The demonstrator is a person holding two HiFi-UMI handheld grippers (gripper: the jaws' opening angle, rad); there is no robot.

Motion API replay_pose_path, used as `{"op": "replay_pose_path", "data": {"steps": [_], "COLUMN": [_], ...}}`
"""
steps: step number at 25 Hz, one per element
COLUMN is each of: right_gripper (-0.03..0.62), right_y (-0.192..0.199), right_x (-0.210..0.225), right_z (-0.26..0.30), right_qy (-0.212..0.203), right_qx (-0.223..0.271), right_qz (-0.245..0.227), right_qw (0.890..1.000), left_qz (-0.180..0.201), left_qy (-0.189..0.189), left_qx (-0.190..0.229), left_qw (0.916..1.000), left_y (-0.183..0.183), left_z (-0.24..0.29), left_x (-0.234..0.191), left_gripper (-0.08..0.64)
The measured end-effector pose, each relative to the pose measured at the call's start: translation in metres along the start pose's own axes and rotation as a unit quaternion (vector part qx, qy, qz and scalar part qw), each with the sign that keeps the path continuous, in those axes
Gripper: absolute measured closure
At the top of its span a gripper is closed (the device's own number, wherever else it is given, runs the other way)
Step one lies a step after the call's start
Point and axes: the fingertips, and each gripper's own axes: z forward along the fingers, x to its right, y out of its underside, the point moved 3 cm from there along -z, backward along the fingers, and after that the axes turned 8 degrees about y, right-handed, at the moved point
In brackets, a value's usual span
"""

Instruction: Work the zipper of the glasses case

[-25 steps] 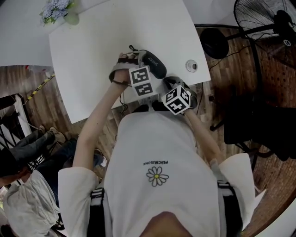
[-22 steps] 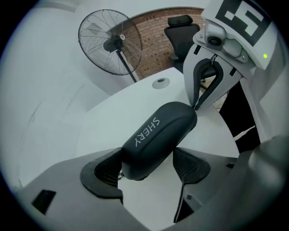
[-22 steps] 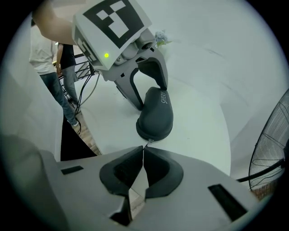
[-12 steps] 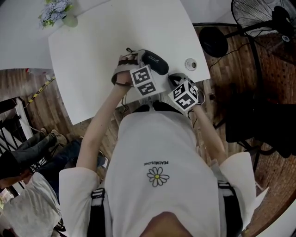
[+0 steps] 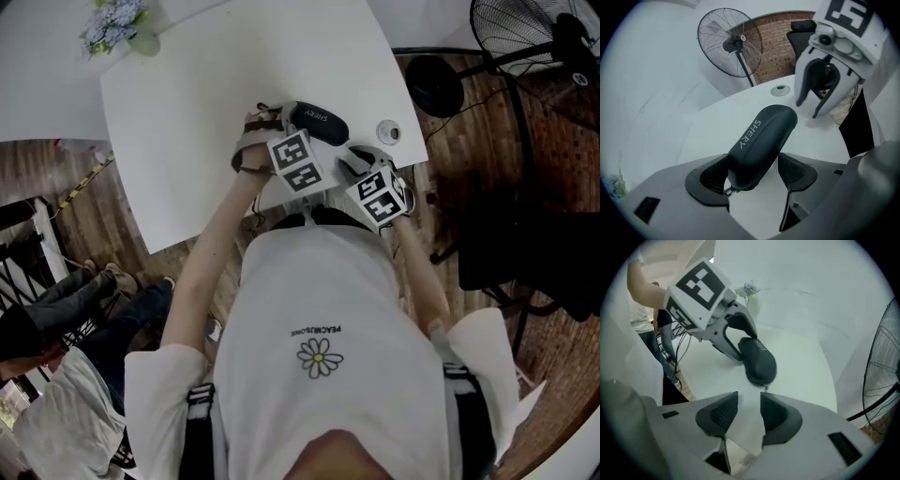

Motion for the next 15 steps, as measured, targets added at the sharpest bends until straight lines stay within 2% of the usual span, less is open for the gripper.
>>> {"op": "replay_pose_path", "data": {"steps": [1, 4, 8, 9, 10, 11, 15], "right_gripper": [0.457, 0.457, 0.463, 0.484, 0.534, 0.549, 0.568], "right_y": [0.003, -0.002, -0.008, -0.008, -0.008, -0.008, -0.008], "right_x": [0.012, 0.040, 0.040, 0.037, 0.034, 0.032, 0.033], "right_z": [0.002, 0.013, 0.030, 0.032, 0.033, 0.033, 0.028], "right_qy": [0.006, -0.001, -0.077, -0.097, -0.112, -0.117, -0.076], "right_qx": [-0.003, 0.009, 0.001, -0.004, -0.009, -0.012, -0.020], "right_qz": [-0.010, -0.044, -0.115, -0.125, -0.132, -0.137, -0.139], "right_qw": [1.000, 0.999, 0.990, 0.987, 0.985, 0.984, 0.987], "left_qz": [0.002, 0.009, 0.023, 0.025, 0.027, 0.027, 0.029], "left_qy": [0.000, -0.001, -0.004, -0.005, -0.005, -0.006, -0.011], "left_qx": [0.000, -0.002, -0.003, -0.003, -0.004, -0.006, -0.013], "left_qw": [1.0000, 1.0000, 0.9997, 0.9997, 0.9996, 0.9996, 0.9994], "left_y": [0.000, 0.000, 0.000, 0.000, 0.001, 0.000, -0.001], "left_z": [0.000, 0.000, 0.001, 0.001, 0.001, 0.001, 0.002], "left_x": [0.000, -0.001, 0.000, 0.000, -0.001, -0.002, -0.002], "left_gripper": [0.213, 0.215, 0.220, 0.221, 0.221, 0.221, 0.222]}}
